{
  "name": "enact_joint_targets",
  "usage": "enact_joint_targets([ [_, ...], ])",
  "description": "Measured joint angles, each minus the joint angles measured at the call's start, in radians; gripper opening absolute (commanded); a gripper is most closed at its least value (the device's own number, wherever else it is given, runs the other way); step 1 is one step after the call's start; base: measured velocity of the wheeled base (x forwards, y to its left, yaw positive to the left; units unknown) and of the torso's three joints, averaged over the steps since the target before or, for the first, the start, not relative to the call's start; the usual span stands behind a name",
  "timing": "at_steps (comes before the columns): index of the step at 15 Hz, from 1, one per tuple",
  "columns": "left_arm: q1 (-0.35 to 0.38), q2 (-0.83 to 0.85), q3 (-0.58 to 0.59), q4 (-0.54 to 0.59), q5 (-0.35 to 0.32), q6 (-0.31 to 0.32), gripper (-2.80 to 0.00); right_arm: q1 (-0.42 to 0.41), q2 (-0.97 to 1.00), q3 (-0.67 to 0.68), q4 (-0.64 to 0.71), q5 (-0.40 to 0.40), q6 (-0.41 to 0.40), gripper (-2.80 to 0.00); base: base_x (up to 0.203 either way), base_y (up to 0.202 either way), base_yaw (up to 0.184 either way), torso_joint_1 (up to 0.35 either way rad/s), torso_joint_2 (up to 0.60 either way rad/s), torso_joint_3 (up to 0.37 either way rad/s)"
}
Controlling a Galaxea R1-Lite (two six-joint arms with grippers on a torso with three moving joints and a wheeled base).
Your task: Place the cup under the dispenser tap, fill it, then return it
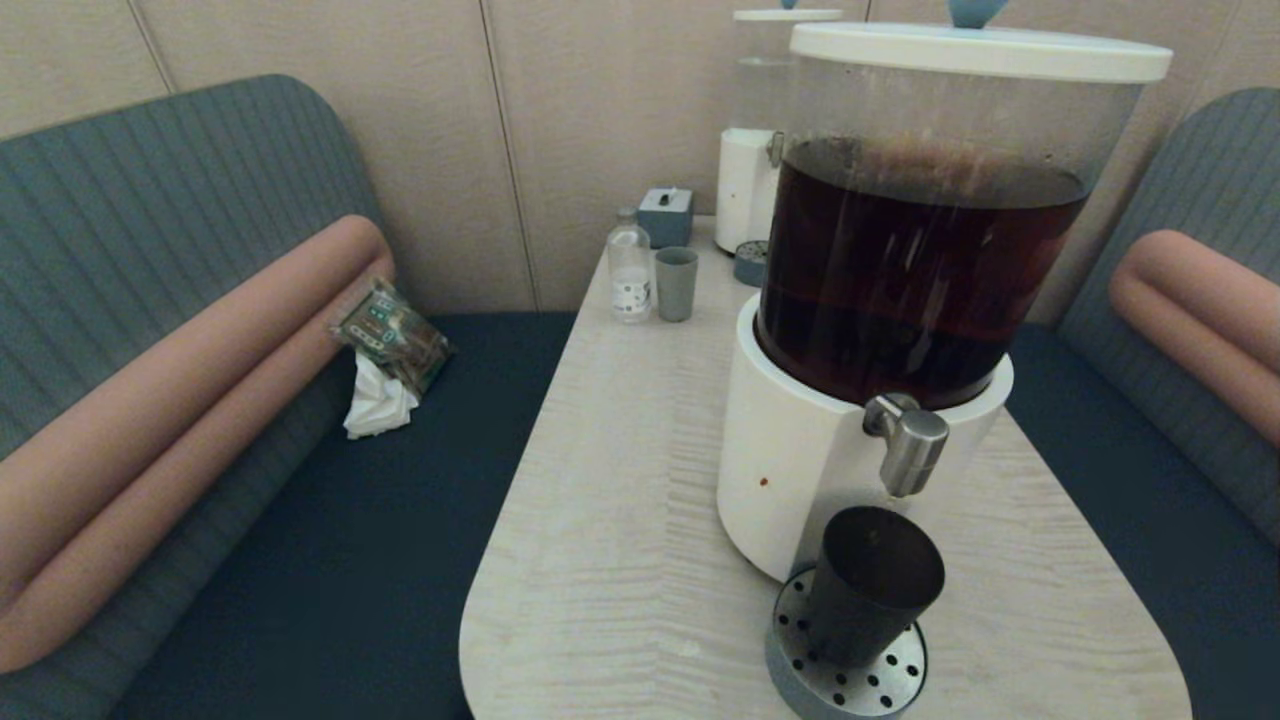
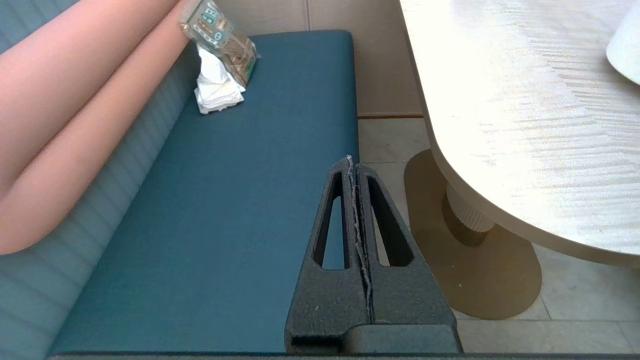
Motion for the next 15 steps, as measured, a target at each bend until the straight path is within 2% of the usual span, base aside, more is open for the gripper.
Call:
enact_joint_targets([
  [9,0.000,0.000,0.000,0.000,0.000,0.000,-2.80,0.000,0.000,0.000,-0.003,-0.028,0.083,-2.80,0.000,0.000,0.000,0.000,0.00,0.000],
  [15,0.000,0.000,0.000,0.000,0.000,-0.001,-2.80,0.001,0.000,-0.001,-0.003,-0.028,0.089,-2.80,0.000,0.000,0.000,0.000,0.00,0.000],
])
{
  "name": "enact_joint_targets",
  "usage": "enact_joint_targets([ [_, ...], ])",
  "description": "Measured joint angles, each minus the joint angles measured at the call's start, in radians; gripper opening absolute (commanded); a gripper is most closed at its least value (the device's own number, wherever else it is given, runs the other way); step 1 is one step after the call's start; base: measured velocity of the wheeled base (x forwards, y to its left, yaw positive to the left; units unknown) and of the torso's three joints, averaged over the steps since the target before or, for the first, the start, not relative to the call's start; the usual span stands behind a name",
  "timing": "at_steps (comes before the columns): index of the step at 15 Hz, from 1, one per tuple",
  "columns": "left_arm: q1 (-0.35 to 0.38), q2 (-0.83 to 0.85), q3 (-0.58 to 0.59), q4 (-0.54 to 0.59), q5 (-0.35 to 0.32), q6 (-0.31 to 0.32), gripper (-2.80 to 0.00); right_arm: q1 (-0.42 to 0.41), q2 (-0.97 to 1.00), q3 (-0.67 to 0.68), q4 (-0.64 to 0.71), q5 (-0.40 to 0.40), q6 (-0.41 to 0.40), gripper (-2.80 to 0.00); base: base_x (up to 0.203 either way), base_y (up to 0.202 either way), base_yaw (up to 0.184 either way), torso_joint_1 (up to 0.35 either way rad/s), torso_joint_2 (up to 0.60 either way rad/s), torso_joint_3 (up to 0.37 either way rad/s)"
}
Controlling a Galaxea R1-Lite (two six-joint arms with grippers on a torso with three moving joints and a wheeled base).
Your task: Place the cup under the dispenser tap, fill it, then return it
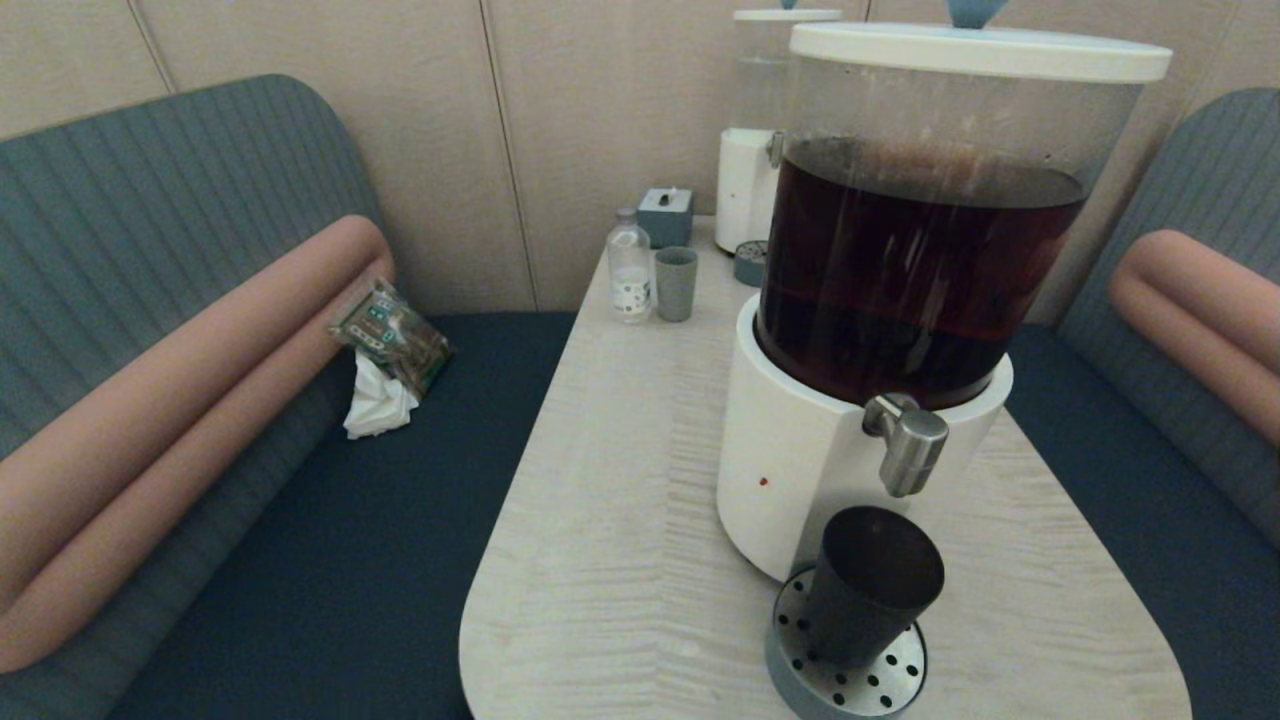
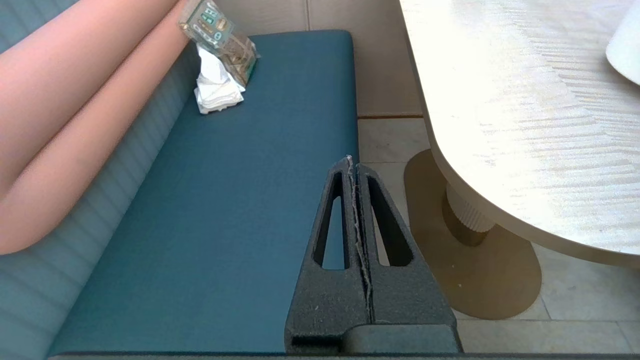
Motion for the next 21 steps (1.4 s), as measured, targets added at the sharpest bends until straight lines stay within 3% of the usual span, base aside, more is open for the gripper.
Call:
enact_joint_targets([
  [17,0.000,0.001,-0.008,0.004,-0.001,0.015,-2.80,0.000,0.000,0.000,0.000,0.000,0.000,-2.80,0.000,0.000,0.000,0.000,0.00,0.000],
  [21,0.000,0.028,-0.204,0.093,-0.088,-0.007,-2.80,0.000,0.000,0.000,0.000,0.000,0.000,-2.80,0.000,0.000,0.000,0.000,0.00,0.000],
])
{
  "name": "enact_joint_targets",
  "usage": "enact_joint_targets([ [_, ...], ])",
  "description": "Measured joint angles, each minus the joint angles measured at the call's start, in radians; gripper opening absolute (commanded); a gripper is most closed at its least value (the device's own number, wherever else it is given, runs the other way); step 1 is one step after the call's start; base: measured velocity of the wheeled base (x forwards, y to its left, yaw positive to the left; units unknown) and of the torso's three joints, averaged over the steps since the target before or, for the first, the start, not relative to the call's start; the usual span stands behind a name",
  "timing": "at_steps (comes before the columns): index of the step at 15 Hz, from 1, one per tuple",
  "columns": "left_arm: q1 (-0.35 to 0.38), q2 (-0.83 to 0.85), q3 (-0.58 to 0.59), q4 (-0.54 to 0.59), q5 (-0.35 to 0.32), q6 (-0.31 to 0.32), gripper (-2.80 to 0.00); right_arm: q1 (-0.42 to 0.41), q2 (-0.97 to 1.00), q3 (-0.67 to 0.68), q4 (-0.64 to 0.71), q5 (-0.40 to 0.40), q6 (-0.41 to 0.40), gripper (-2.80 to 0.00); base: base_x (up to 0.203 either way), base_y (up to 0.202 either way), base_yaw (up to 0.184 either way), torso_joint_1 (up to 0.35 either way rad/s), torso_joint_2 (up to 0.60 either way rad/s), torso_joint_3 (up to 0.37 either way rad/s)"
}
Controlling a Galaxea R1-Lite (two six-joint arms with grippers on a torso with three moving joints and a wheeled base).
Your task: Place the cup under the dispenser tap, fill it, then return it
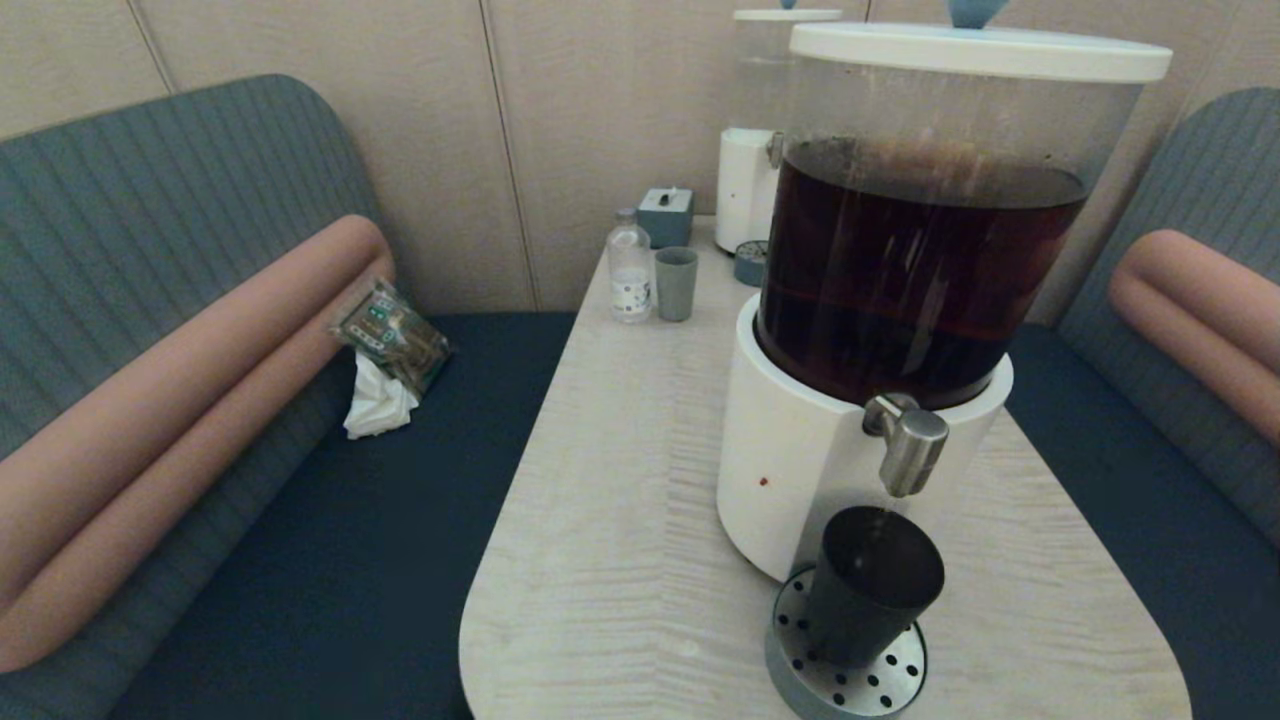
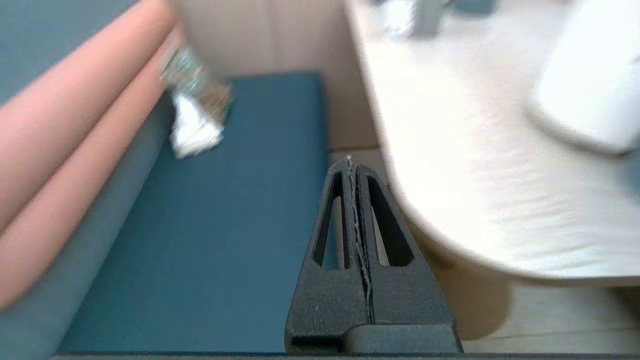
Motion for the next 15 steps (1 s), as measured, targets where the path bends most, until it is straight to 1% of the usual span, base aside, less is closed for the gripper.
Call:
enact_joint_targets([
  [2,0.000,0.079,-0.131,0.043,-0.039,-0.013,-2.80,0.000,0.000,0.000,0.000,0.000,0.000,-2.80,0.000,0.000,0.000,0.000,0.00,0.000],
  [5,-0.002,0.295,-0.338,0.058,-0.102,-0.027,-2.80,0.000,0.000,0.000,0.000,0.000,0.000,-2.80,0.000,0.000,0.000,0.000,0.00,0.000],
  [7,-0.003,0.471,-0.459,0.062,-0.172,-0.033,-2.80,0.000,0.000,0.000,0.000,0.000,0.000,-2.80,0.000,0.000,0.000,0.000,0.00,0.000],
  [10,-0.005,0.731,-0.622,0.066,-0.302,-0.056,-2.80,0.000,0.000,0.000,0.000,0.000,0.000,-2.80,0.000,0.000,0.000,0.000,0.00,0.000],
  [12,-0.006,0.882,-0.718,0.058,-0.355,-0.071,-2.80,0.000,0.000,0.000,0.000,0.000,0.000,-2.80,0.000,0.000,0.000,0.000,0.00,0.000],
  [13,-0.014,0.942,-0.749,0.046,-0.373,-0.075,-2.80,0.000,0.000,0.000,0.000,0.000,0.000,-2.80,0.000,0.000,0.000,0.000,0.00,0.000],
  [15,-0.084,1.035,-0.787,0.020,-0.398,-0.081,-2.80,0.000,0.000,0.000,0.000,0.000,0.000,-2.80,0.000,0.000,0.000,0.000,0.00,0.000],
])
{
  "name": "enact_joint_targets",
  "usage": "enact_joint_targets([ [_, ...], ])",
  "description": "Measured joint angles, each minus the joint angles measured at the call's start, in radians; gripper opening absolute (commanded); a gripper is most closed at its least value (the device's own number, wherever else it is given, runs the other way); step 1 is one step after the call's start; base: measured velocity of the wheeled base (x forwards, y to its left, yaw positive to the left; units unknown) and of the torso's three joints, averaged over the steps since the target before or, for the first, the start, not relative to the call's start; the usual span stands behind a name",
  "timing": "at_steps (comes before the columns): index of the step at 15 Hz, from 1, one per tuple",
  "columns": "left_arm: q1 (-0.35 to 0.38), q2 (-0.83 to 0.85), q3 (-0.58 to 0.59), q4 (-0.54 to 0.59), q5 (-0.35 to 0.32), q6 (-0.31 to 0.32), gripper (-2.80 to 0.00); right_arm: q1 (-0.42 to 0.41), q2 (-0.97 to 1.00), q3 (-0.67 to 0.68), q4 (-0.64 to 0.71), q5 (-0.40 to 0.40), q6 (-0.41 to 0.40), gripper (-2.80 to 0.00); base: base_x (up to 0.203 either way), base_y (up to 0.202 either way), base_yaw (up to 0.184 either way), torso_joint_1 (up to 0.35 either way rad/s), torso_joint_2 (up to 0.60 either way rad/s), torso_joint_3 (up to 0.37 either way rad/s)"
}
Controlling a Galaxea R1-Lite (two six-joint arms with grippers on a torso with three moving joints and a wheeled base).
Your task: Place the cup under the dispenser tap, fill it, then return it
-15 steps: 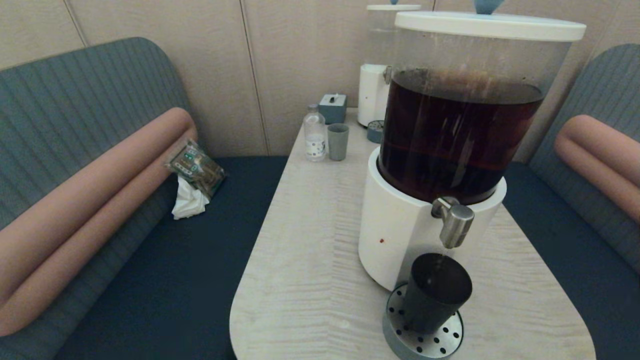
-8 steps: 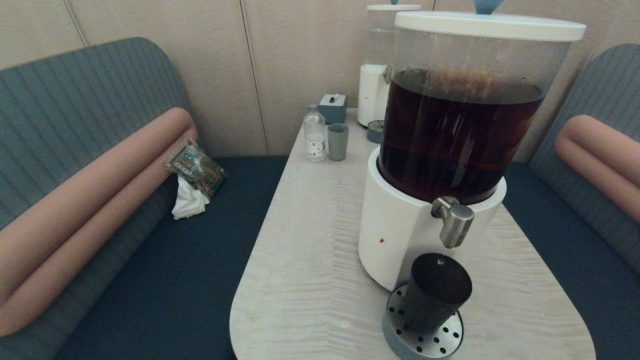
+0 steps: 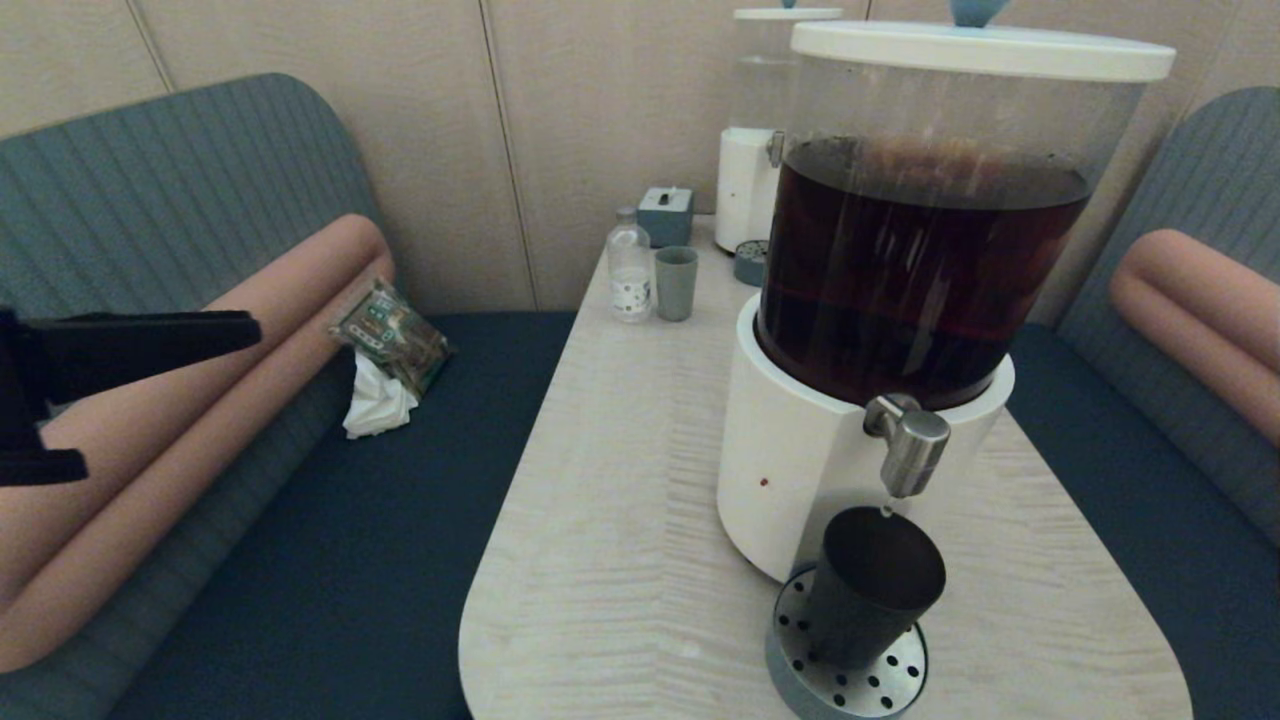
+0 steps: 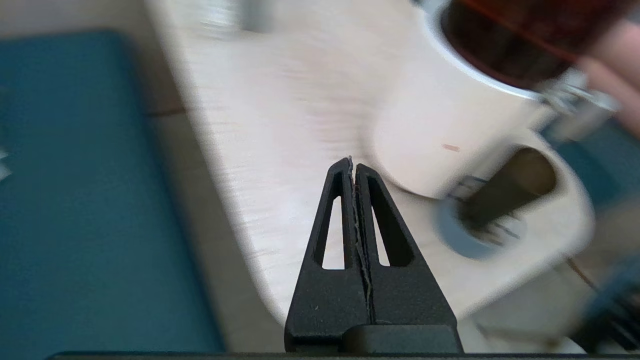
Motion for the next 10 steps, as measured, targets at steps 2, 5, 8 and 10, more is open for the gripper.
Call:
enact_joint_targets([
  [2,-0.078,0.078,-0.020,-0.015,-0.063,-0.003,-2.80,0.000,0.000,0.000,0.000,0.000,0.000,-2.80,0.000,0.000,0.000,0.000,0.00,0.000],
  [5,-0.196,0.184,-0.041,-0.042,-0.155,0.005,-2.80,0.000,0.000,0.000,0.000,0.000,0.000,-2.80,0.000,0.000,0.000,0.000,0.00,0.000],
  [8,-0.277,0.285,-0.109,-0.037,-0.160,0.057,-2.80,0.000,0.000,0.000,0.000,0.000,0.000,-2.80,0.000,0.000,0.000,0.000,0.00,0.000],
  [10,-0.327,0.347,-0.176,-0.002,-0.150,0.118,-2.80,0.000,0.000,0.000,0.000,0.000,0.000,-2.80,0.000,0.000,0.000,0.000,0.00,0.000],
])
